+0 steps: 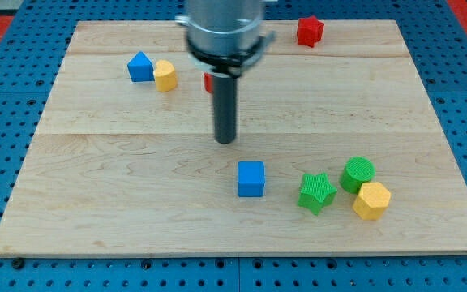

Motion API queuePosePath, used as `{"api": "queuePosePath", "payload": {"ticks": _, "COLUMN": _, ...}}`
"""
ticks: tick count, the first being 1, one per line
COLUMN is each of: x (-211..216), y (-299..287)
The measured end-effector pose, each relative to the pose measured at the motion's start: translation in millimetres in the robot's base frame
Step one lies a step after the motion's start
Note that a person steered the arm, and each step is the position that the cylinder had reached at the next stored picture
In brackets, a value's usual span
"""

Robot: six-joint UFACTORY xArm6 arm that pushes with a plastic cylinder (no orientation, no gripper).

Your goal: Move the blue cube into the green star

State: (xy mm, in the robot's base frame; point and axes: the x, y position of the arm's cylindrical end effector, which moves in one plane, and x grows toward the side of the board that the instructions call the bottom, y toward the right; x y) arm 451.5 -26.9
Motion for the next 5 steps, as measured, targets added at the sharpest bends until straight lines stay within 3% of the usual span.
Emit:
{"api": "queuePosePath", "payload": {"ticks": 1, "x": 37, "y": -8}}
{"api": "queuePosePath", "payload": {"ticks": 3, "x": 49, "y": 6}}
{"api": "queuePosePath", "payload": {"ticks": 5, "x": 73, "y": 91}}
